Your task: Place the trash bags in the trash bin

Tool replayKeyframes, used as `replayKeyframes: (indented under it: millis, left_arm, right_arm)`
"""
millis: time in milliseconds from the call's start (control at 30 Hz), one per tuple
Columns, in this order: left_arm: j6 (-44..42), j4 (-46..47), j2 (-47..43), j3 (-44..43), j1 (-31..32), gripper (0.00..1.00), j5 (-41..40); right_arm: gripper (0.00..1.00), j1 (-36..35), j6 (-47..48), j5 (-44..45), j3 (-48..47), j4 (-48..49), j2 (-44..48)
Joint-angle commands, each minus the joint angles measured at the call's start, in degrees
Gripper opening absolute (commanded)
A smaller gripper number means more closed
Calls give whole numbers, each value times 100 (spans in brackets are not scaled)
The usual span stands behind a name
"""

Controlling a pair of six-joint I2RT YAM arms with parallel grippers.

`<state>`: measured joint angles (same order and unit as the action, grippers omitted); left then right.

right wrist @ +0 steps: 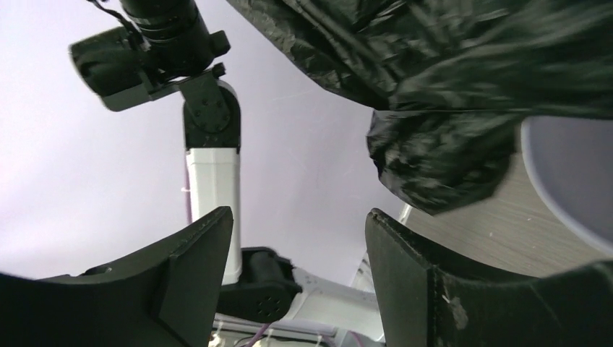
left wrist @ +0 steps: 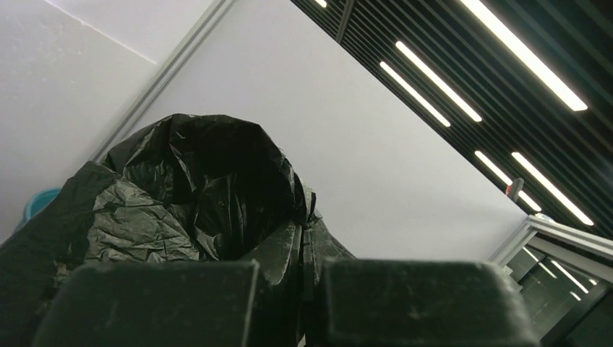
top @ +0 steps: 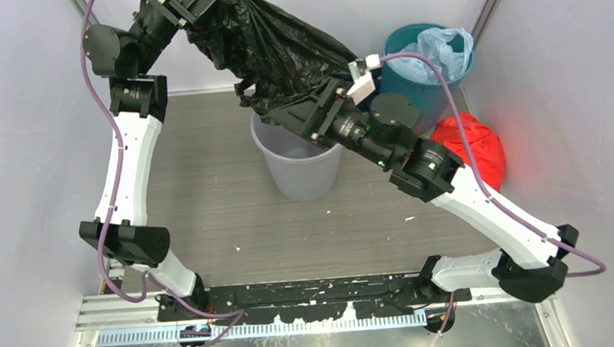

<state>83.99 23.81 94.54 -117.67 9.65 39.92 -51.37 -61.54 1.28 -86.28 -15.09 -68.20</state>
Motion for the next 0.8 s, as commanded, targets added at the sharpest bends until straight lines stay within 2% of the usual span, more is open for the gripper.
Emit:
replayKeyframes:
  millis: [0, 100, 233, 333, 500, 767]
  left_arm:
    - [261, 632, -528, 266, 28, 0, -170]
    - [332, 674, -698, 393, 28, 0, -155]
    - [296, 556, -909, 440, 20, 0, -139]
    - [341, 607, -1032, 512, 22, 0, -180]
    - [355, 620, -1259, 663, 20, 0, -188]
    - [373, 615, -1449, 827, 22, 0, -232]
  right_arm:
    - [73, -438, 656, 1049, -458, 226, -443]
    - [73, -742, 999, 1719, -604, 161, -709]
    - [73, -1263, 1481, 3089, -588, -73, -781]
    - [74, -1445, 1735, 3584, -490, 105, -828]
    - [75, -1461, 2044, 3902, -41, 1126, -808]
    - [77, -1463, 2558, 3647, 418, 2836, -1000]
